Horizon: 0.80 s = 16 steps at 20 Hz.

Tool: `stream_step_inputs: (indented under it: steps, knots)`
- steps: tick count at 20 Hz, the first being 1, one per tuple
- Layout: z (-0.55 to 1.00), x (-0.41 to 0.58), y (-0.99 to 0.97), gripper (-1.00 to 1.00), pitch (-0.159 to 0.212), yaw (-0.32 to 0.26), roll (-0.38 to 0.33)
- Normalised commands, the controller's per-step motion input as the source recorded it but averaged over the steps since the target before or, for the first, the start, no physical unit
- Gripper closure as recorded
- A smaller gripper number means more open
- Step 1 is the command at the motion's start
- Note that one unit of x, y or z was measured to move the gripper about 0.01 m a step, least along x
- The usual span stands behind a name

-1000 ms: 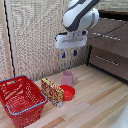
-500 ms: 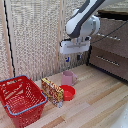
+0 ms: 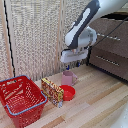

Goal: Move your gripper towards the pink mug and hold it gently. Lift the pink mug from the surface. Position it above the basket, lowering it gently until it is placed inside. Release the grip on the pink mug, completing the task.

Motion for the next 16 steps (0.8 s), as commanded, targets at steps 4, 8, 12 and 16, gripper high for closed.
stream_step_inputs:
  steps: [4,8,12,16]
  knots:
    - [-0.35,-0.054,-0.15,-1.0,0.098,0.088,-0.028]
    - [-0.29,0.001,-0.12,1.0,0.054,0.071,-0.023]
    - [-0.17,0.035,-0.04,1.0,0.0,0.073,-0.004]
    - [-0.05,0.0,0.0,1.0,0.015,0.006,0.0]
